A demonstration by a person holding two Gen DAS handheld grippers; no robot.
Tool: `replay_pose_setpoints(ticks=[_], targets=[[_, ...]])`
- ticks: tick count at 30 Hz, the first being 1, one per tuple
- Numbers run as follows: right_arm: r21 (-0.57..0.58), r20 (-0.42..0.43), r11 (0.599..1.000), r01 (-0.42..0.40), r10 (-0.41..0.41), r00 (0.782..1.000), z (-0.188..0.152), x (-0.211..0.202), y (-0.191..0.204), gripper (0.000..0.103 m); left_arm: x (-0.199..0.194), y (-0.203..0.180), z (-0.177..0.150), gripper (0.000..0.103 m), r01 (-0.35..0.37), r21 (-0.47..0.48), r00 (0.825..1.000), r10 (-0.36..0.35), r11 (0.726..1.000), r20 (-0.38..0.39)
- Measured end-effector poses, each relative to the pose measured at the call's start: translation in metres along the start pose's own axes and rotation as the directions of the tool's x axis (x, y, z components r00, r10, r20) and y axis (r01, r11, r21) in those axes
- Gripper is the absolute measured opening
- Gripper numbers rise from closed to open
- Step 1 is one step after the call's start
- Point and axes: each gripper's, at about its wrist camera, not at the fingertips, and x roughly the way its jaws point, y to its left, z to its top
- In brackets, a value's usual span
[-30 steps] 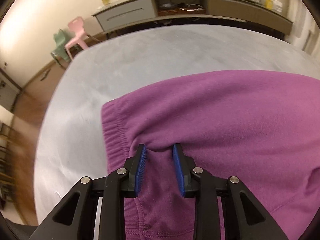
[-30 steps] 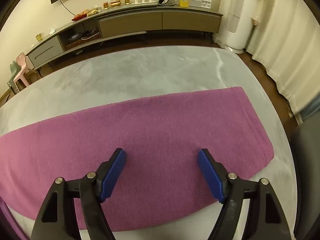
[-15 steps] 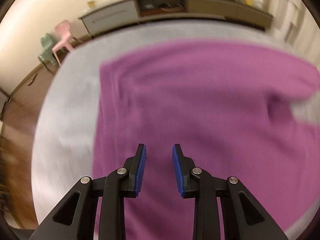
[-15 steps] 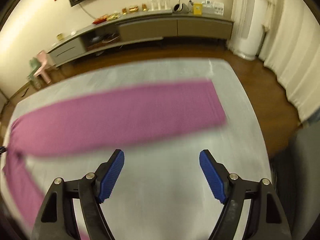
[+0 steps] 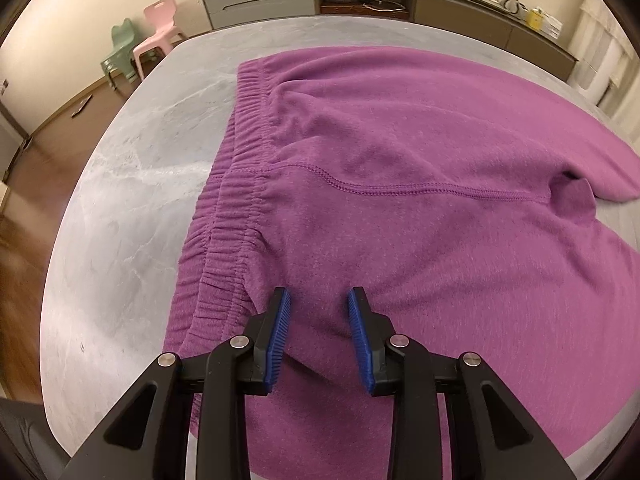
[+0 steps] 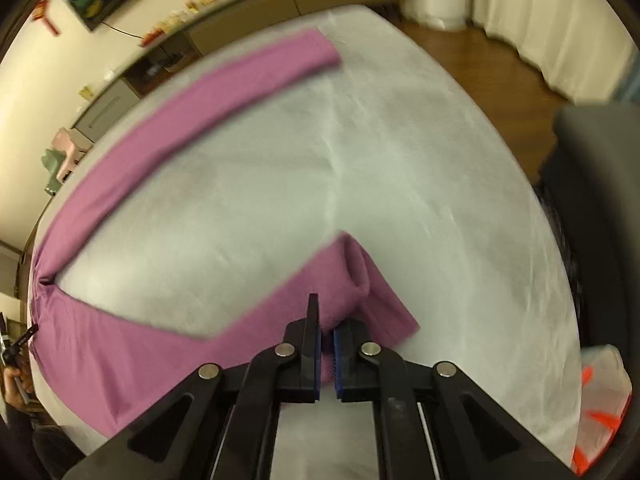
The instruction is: Fold clothes
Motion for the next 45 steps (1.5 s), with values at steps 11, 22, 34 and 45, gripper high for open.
replay_pose_setpoints(ticks=[11,22,34,45], targets=[[-0.015,0.183,1.000,-0.021,0.023,0.983,-0.009,-0.102,-0.021,0.004,0.001,0.008,0.008,0.031,-0.043,0.024,0.998,0.044,0.999,-0.039],[-0.217,0.039,0.971,0.097,-0.091,0.995,-0.021,-0.040,0.032,0.041,-0.039,-0.027,-0.018,0.031,0.009,0.121,0.999,-0.013,0.993,0.032],[-0.284,0.024,0.949,0.136,-0.135,0.991,0.058,0.072,0.081,0.043,-0.007,-0.005,-0.023,0.041,-0.044,-0.006,0.999,0.044,0.999,0.032],[-0.341,0.134,0.936,0.086,-0.042,0.990,0.045,0.023,0.087,0.044,-0.022,0.038,-0.032,0.035,-0.079,-0.211,0.997,0.076,0.974,-0.019]])
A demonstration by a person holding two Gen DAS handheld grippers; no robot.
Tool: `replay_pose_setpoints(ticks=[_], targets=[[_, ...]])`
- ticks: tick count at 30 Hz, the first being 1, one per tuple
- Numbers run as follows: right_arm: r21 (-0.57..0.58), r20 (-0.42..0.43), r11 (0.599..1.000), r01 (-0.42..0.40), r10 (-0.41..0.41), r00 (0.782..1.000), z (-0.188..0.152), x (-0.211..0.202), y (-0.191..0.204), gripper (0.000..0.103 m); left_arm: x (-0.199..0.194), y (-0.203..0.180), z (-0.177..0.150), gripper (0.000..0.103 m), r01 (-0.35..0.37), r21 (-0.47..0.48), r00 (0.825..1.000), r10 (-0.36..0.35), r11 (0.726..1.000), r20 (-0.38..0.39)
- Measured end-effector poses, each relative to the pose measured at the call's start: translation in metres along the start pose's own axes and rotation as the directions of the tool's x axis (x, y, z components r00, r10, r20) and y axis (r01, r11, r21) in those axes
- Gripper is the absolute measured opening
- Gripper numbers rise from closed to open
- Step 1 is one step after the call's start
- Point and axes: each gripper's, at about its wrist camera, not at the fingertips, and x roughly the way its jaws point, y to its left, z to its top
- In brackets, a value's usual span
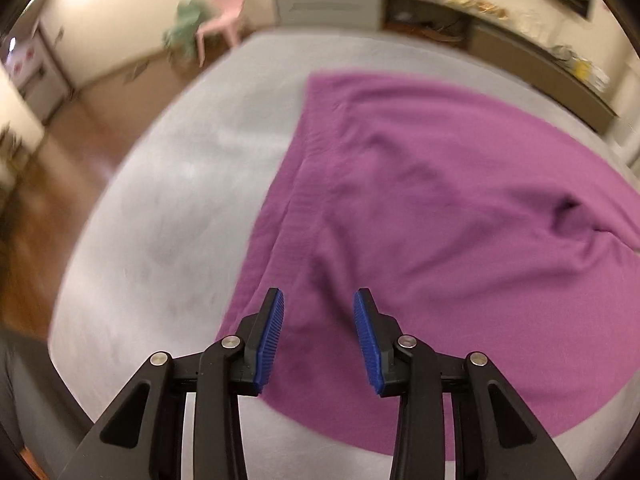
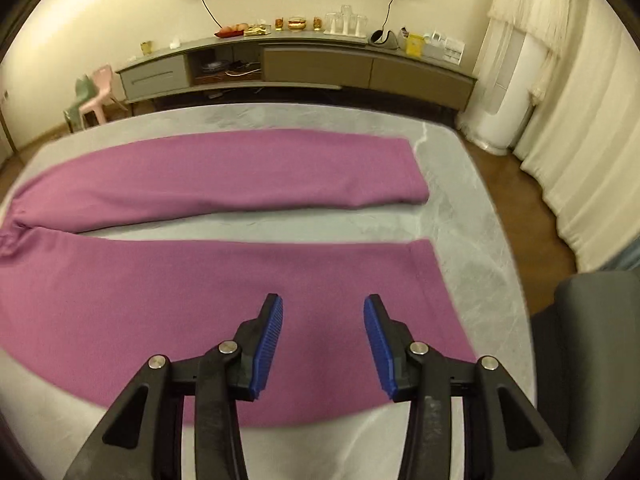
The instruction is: Fold clothes
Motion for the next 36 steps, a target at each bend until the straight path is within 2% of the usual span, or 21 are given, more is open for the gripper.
replay_pose_setpoints(ticks=[1,4,7,10,11,13,15,17,19,22,24,26,28,30,33,36], targets=[[0.001,-0.037,1.000,-0.009,0.009,0.999,-0.003,0.008,-0.003,0.044,0.007,0.001,-0.001,0.036,-0.008,0.005,1.000,0.008,1.000,-0.013],[-0.007,-0.143,1.000,0.016,-0.017,0.990,-0.016,0.034,-0.009,0.044,0.012,0.002,0.005,0.037,-0.064,0.031,0.997,0.063,0.997,0.036],[0.024,-0.153,1.000,-0.020,0.023,0.988,-0.022,0.029,-0.011,0.046,0.020,0.011,0.029,0.037,-0.160,-0.004,0.985,0.160,0.987,0.058],[0.008,-0.150,0.998,-0.061,0.062,0.987,-0.024,0.028,-0.006,0.047,0.016,0.011,0.043,0.029,-0.181,-0.045,0.983,0.182,0.982,0.014],[0.004,-0.147,0.997,-0.074,0.074,0.986,-0.024,0.025,-0.004,0.047,0.008,0.009,0.042,0.028,-0.173,-0.061,0.985,0.174,0.983,0.017],[0.034,-0.108,0.997,-0.070,0.073,0.991,-0.020,0.016,-0.009,0.047,-0.021,0.001,0.032,0.028,-0.090,-0.121,0.993,0.099,0.989,0.070],[0.074,-0.061,0.995,-0.061,0.066,0.996,-0.014,0.006,-0.019,0.047,-0.049,-0.020,0.013,0.028,0.034,-0.149,0.993,-0.017,0.988,0.119],[0.120,-0.055,0.991,-0.051,0.058,0.997,-0.009,0.009,-0.031,0.047,-0.060,-0.057,-0.012,0.028,0.109,-0.093,0.988,-0.098,0.990,0.116],[0.144,-0.104,0.989,-0.036,0.051,0.993,-0.008,0.031,-0.041,0.047,-0.069,-0.097,-0.035,0.028,0.164,-0.027,0.981,-0.160,0.986,0.107],[0.089,-0.089,0.996,0.005,0.003,0.996,-0.001,0.039,-0.038,0.049,-0.064,-0.147,-0.046,0.029,0.120,0.080,0.987,-0.128,0.990,0.093],[0.124,-0.091,0.992,-0.003,0.014,0.996,0.003,0.036,-0.039,0.049,-0.063,-0.169,-0.047,0.028,0.120,0.108,0.987,-0.130,0.987,0.091],[0.151,-0.042,0.988,-0.030,0.037,0.998,0.005,0.019,-0.039,0.049,-0.062,-0.188,-0.044,0.029,0.110,0.145,0.987,-0.125,0.983,0.098],[0.135,0.002,0.990,-0.044,0.044,0.999,0.007,0.008,-0.036,0.049,-0.047,-0.199,-0.036,0.029,0.060,0.186,0.993,-0.078,0.981,0.094],[0.128,-0.019,0.991,-0.044,0.047,0.999,0.002,0.013,-0.034,0.049,-0.031,-0.196,-0.026,0.030,0.009,0.178,0.997,-0.023,0.984,0.072],[0.109,-0.086,0.994,-0.031,0.040,0.995,-0.008,0.038,-0.033,0.050,-0.021,-0.189,0.001,0.032,-0.005,0.128,0.995,-0.007,0.992,0.098],[0.065,-0.039,0.995,-0.080,0.082,0.996,-0.002,0.040,-0.032,0.050,-0.017,-0.187,0.020,0.030,0.008,0.101,0.999,-0.013,0.995,0.051]])
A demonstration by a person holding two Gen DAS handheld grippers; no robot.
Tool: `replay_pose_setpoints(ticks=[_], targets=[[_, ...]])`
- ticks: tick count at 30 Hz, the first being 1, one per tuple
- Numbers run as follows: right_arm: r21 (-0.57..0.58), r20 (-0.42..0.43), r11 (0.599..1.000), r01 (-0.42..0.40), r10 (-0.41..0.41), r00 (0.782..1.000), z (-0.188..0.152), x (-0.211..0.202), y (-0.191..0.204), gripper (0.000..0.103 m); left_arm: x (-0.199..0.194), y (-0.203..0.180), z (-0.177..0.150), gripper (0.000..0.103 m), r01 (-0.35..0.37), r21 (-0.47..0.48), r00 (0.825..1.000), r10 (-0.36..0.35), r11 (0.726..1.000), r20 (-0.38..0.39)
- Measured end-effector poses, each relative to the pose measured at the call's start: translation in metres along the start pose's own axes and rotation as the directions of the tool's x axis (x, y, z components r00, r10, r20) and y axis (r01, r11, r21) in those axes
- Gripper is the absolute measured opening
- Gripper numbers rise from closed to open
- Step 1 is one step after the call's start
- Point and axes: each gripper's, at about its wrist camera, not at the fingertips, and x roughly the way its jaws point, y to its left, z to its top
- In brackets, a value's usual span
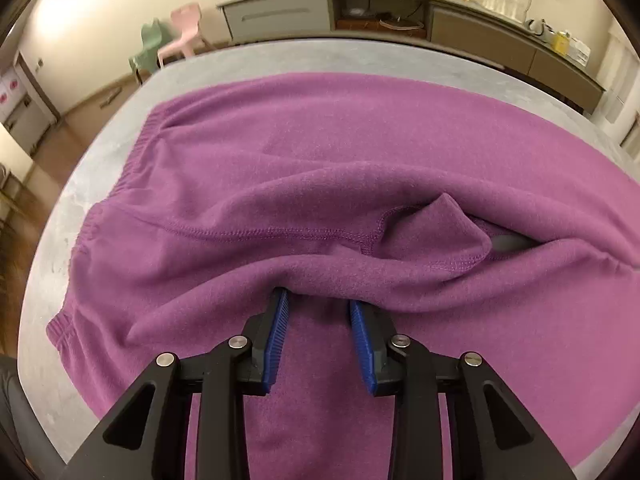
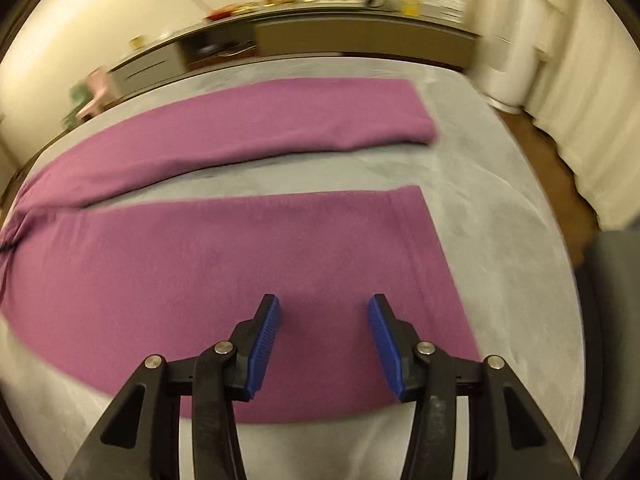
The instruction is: Fold clothes
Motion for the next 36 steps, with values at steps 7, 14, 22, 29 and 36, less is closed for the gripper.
replay_pose_setpoints(ticks=[7,14,22,29,36], targets=[[0.128,0.038,0.976,0.175,-0.181,0.983,-0.004,-0.044,-0.054,0.052,-0.043,-0.038,-0.039,0.030,0.155,0.146,0.986,-0.163,0.977,0.041],[0.071,-0.042,0.989,0.129,-0.126,0.991,-0.010,-0.032,-0.047,0.009,-0.043,-0.083,-0.061,0.032,0.143,0.273,0.987,-0.158,0.951,0.033],[0.005,-0.076,0.958,0.286,-0.285,0.956,0.002,-0.020,-0.031,0.009,-0.053,-0.050,-0.044,0.034,0.214,0.203,0.973,-0.227,0.956,0.041],[0.037,-0.090,0.943,0.331,-0.327,0.941,0.000,-0.031,-0.034,0.009,-0.049,0.017,-0.016,0.033,0.177,0.045,0.980,-0.180,0.983,0.080],[0.055,-0.094,0.935,0.349,-0.344,0.934,-0.010,-0.030,-0.036,0.009,-0.036,0.020,0.003,0.032,0.227,0.050,0.970,-0.231,0.973,0.076]])
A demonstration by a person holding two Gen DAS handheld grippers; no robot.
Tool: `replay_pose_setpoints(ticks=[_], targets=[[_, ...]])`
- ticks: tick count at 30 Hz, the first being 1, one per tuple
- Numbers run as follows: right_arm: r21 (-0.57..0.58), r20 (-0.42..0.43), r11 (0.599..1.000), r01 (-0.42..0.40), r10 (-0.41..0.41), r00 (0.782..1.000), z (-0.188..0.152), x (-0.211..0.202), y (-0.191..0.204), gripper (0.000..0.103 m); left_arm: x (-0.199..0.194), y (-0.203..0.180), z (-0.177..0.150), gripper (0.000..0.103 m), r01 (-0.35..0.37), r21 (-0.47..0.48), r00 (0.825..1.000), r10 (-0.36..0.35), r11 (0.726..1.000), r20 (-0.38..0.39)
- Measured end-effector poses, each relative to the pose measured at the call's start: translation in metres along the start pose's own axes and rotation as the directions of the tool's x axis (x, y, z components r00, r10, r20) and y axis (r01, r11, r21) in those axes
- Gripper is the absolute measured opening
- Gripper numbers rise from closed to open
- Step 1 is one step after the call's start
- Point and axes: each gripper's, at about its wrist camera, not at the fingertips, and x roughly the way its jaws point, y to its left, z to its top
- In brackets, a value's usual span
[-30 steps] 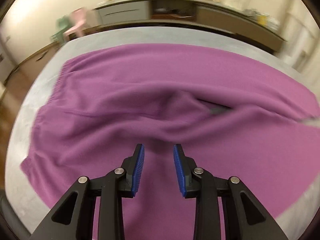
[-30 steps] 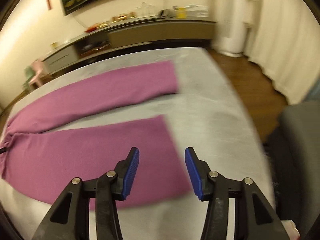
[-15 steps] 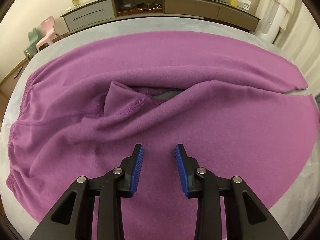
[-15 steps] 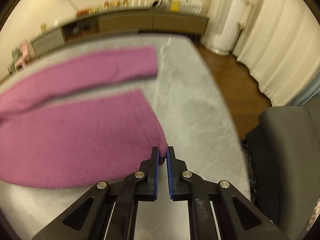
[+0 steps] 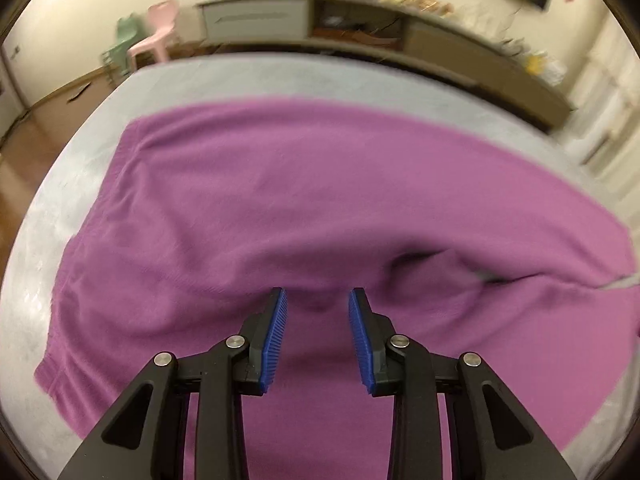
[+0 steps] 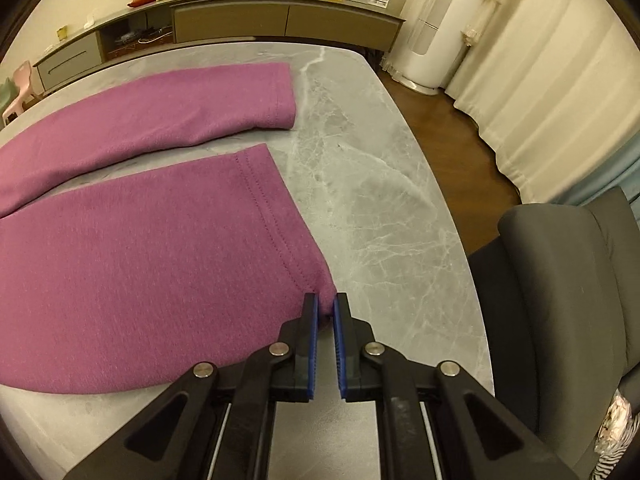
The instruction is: Fold clothes
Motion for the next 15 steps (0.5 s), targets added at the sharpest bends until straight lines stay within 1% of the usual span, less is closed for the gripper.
replay_pose_setpoints(ticks=[2,3,4,6,8,9,10,11,12,13,14,15], targets=[[0.003,0.001,1.000,-0.003,0.003,1.000,-0.002,-0.003,0.001,0.009,-0.012,-0.017,0.002,0.035,0.056,0.074,0.998,-0.058,0.996,0.027],[0.000,0.002,1.000,-0.001,0.001,1.000,-0.001,-0.003,0.004,0.009,-0.013,-0.027,0.000,0.040,0.063,0.119,0.997,-0.068,0.991,0.031],[-0.003,0.003,1.000,0.002,-0.002,1.000,-0.001,-0.004,0.005,0.009,-0.011,-0.036,-0.002,0.043,0.057,0.154,0.998,-0.062,0.986,0.028],[-0.009,0.005,1.000,0.008,-0.008,1.000,0.000,-0.001,0.007,0.009,0.005,-0.047,-0.006,0.045,0.001,0.190,1.000,-0.001,0.982,0.003],[-0.022,0.008,1.000,0.017,-0.017,1.000,0.002,0.004,0.008,0.009,0.023,-0.051,-0.006,0.043,-0.052,0.183,0.998,0.055,0.982,-0.007],[-0.028,0.009,0.999,0.021,-0.021,1.000,0.005,0.014,0.003,0.009,0.029,-0.053,-0.007,0.029,-0.062,0.183,0.998,0.063,0.981,0.002],[-0.033,0.010,0.999,0.024,-0.024,1.000,0.005,0.016,0.002,0.009,0.033,-0.055,-0.007,0.008,-0.059,0.177,0.998,0.059,0.982,0.009],[-0.036,0.010,0.999,0.024,-0.023,1.000,0.005,0.015,0.003,0.009,0.031,-0.048,-0.002,0.004,-0.027,0.138,1.000,0.025,0.990,0.016],[-0.036,0.010,0.999,0.020,-0.019,1.000,0.004,0.015,0.002,0.009,0.024,-0.034,0.005,0.004,0.020,0.060,0.999,-0.022,0.998,0.027],[-0.032,0.008,0.999,0.013,-0.013,1.000,0.004,0.014,0.001,0.009,0.017,-0.020,0.011,0.004,0.068,-0.018,0.997,-0.068,0.997,0.041],[-0.023,0.004,1.000,0.004,-0.004,1.000,0.003,0.013,-0.001,0.009,0.010,-0.007,0.017,0.004,0.117,-0.090,0.992,-0.113,0.989,0.054],[-0.015,0.002,1.000,-0.003,0.003,1.000,0.003,0.013,-0.004,0.009,0.004,0.003,0.019,0.004,0.155,-0.131,0.987,-0.148,0.979,0.059]])
